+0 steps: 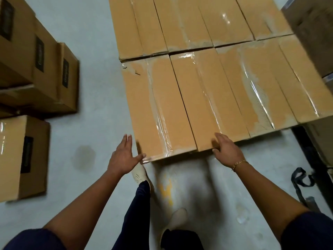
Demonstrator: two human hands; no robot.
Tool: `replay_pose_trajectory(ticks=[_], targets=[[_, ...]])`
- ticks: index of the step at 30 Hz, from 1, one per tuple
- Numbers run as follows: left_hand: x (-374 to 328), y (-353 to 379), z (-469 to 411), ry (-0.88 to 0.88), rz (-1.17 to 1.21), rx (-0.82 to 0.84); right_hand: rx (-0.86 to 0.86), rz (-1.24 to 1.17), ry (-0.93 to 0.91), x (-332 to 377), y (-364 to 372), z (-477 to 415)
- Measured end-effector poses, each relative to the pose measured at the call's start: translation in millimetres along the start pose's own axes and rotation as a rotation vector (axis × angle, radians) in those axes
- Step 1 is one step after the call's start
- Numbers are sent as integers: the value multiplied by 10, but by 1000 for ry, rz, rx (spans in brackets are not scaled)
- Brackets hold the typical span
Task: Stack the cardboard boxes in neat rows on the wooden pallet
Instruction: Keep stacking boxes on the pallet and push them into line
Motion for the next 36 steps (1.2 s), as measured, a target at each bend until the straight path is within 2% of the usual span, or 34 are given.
replay_pose_trajectory(ticks=[8,14,24,31,36], targets=[[-388,-478,855,100,-77,-161,-36,22,-75,279,-347,944],[-617,-858,1581,148,-11,-309,-85,55,-203,658,-686,1529],[-185,-1561,2387,129,70,-448,-151,76,-328,1539,-1065,1964],[222,-1855,2390,144,74,-420,-168,75,-326,2103,-931,1867],[358,-1812,2120,197,6,-323,-136,15,-217,2035,-652,1870]])
Point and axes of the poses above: each hand's wrist, its own z-axis away from the middle knuckle, its own y-axis out of the palm, x = y × z, the point moved 3 cm from there along -z, towards the middle knuckle, and after that the axes turned 4 degrees about x, right-handed, at the moved point
